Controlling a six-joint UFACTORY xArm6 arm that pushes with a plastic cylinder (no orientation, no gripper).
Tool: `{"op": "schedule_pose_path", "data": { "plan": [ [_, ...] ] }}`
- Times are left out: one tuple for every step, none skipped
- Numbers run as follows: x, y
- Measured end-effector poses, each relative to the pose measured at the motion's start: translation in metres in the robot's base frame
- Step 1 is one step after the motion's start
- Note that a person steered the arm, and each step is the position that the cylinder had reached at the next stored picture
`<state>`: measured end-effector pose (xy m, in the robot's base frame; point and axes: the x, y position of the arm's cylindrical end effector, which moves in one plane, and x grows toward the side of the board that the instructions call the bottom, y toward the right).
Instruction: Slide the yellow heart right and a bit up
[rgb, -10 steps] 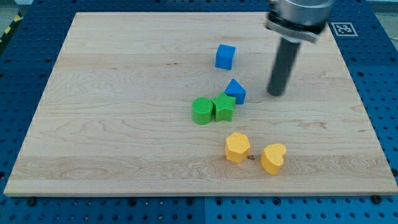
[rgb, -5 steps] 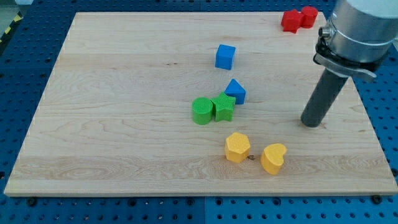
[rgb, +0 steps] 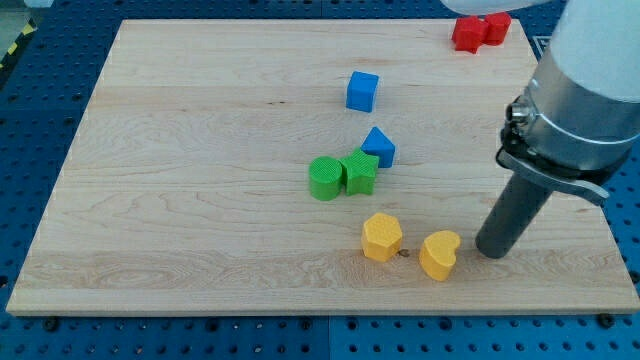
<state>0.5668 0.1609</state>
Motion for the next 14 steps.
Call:
{"op": "schedule_pose_path", "data": {
  "plan": [
    [0.021, -0.003],
    [0.051, -0.004],
    [0.051, -0.036],
    [0.050, -0.099],
    [0.022, -0.113],
    [0.008, -0.073],
    [0.017, -0.051],
    [0.026, -0.045],
    [0.026, -0.007],
    [0.026, 0.022],
    [0.039, 0.030],
    [0.023, 0.026],
    [0.016, 0.037],
    [0.016, 0.055]
  ]
}}
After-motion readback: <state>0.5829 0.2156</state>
